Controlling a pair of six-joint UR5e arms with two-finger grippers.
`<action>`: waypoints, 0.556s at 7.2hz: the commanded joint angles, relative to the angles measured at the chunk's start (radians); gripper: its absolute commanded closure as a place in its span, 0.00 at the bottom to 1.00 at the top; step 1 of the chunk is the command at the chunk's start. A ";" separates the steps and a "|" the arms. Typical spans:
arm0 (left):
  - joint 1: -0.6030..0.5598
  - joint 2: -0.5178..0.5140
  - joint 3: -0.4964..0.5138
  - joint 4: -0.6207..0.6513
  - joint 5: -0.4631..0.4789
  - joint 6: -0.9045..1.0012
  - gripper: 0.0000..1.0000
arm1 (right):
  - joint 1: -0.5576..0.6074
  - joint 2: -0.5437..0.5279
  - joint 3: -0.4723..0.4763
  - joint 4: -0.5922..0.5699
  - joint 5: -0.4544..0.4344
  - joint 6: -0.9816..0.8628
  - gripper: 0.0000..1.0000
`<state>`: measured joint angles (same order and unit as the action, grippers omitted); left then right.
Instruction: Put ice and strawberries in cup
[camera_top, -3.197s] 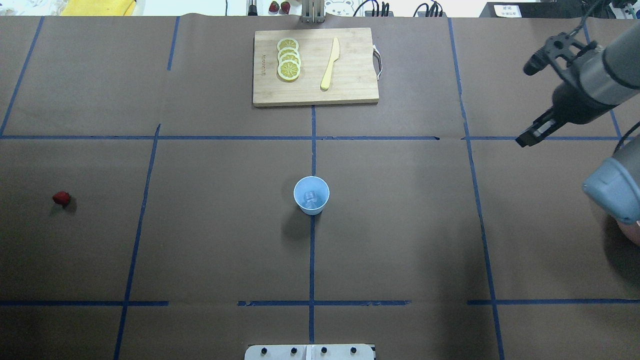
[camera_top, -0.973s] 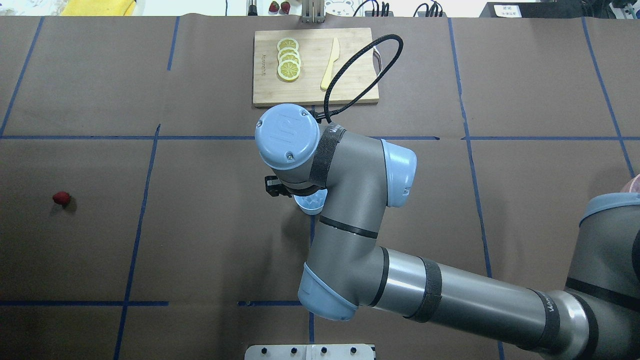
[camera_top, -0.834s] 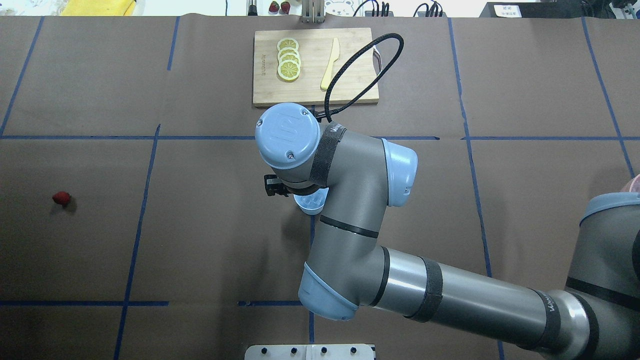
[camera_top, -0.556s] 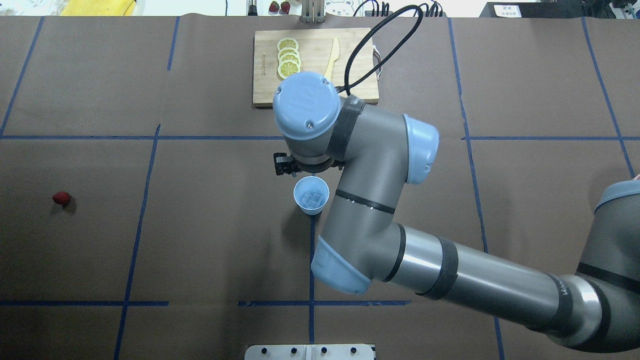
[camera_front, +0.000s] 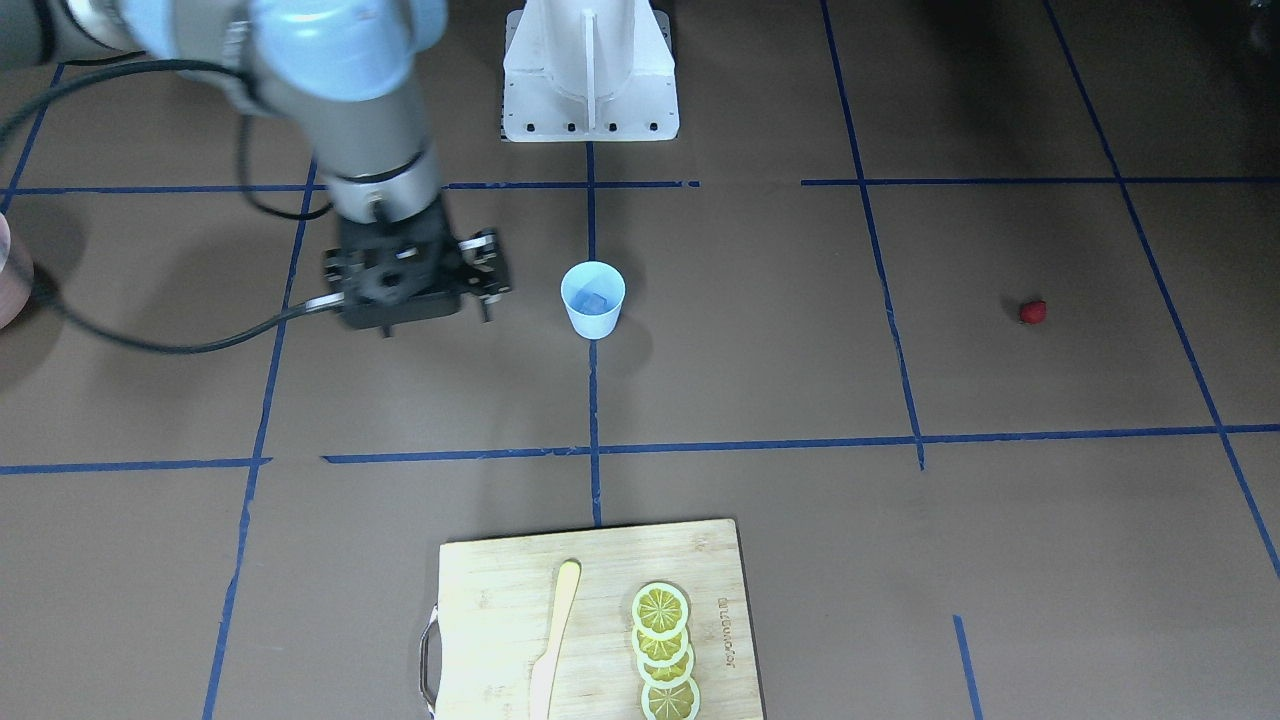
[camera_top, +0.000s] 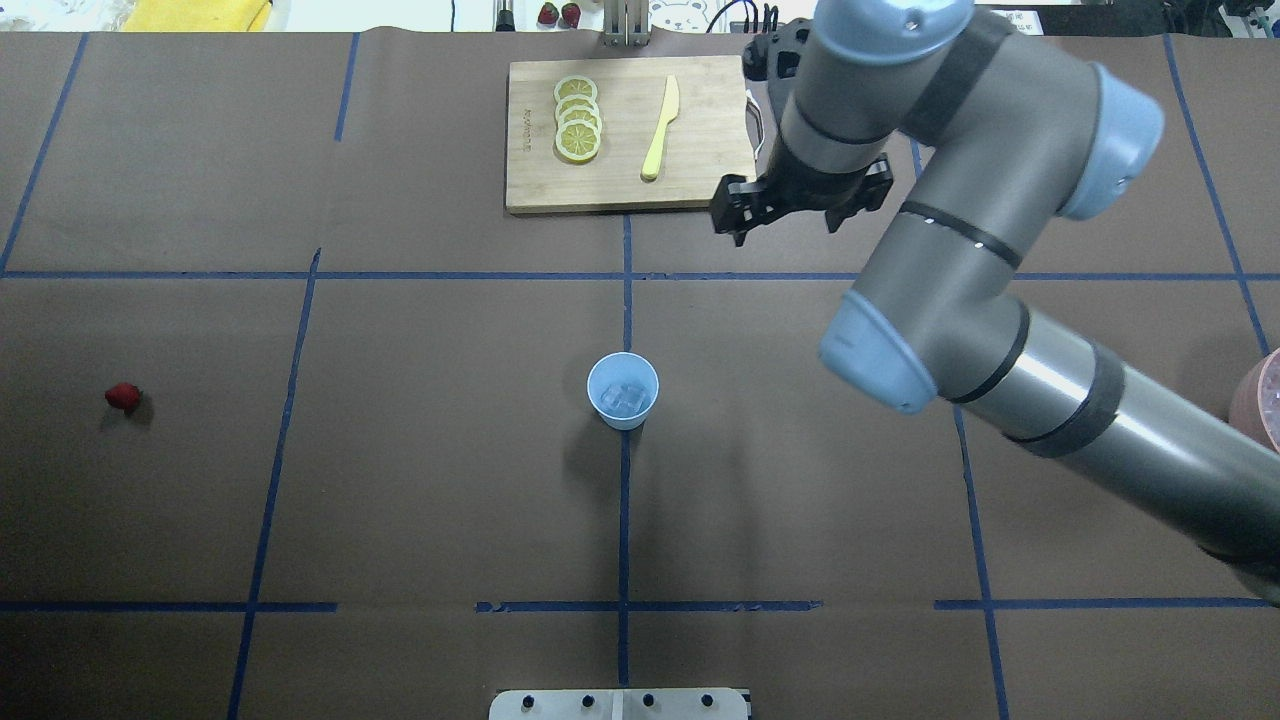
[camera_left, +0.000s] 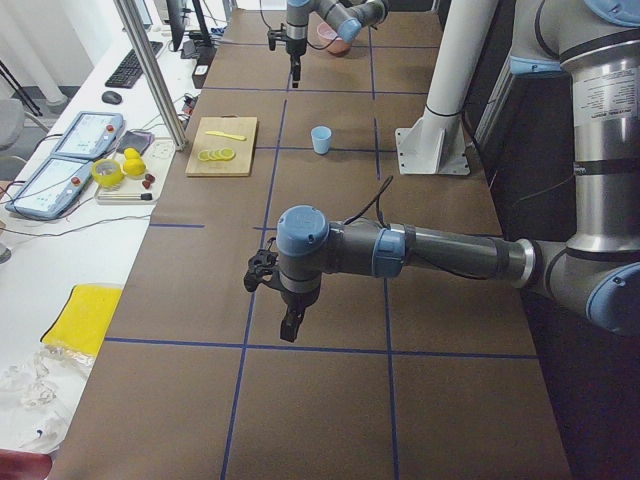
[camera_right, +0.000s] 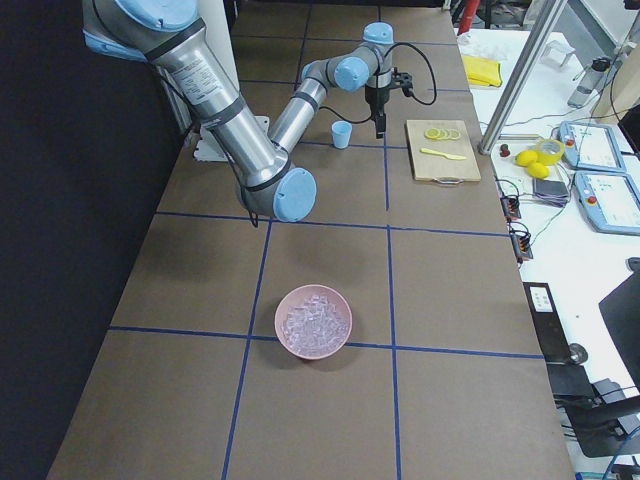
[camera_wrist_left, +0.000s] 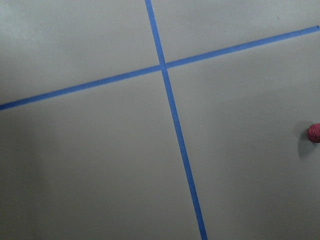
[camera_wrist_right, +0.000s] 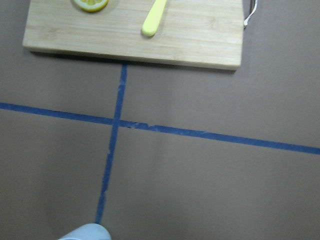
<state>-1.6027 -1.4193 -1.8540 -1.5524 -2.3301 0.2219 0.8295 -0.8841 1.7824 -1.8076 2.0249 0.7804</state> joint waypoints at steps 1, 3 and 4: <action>0.006 0.000 0.013 -0.070 -0.003 0.001 0.00 | 0.121 -0.148 0.063 0.008 0.075 -0.153 0.01; 0.018 0.000 0.025 -0.069 -0.005 -0.001 0.00 | 0.248 -0.278 0.115 0.001 0.171 -0.301 0.01; 0.021 -0.004 0.032 -0.072 -0.005 0.002 0.00 | 0.338 -0.365 0.127 -0.002 0.187 -0.473 0.01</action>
<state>-1.5872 -1.4200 -1.8318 -1.6212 -2.3341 0.2217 1.0676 -1.1415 1.8838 -1.8070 2.1793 0.4840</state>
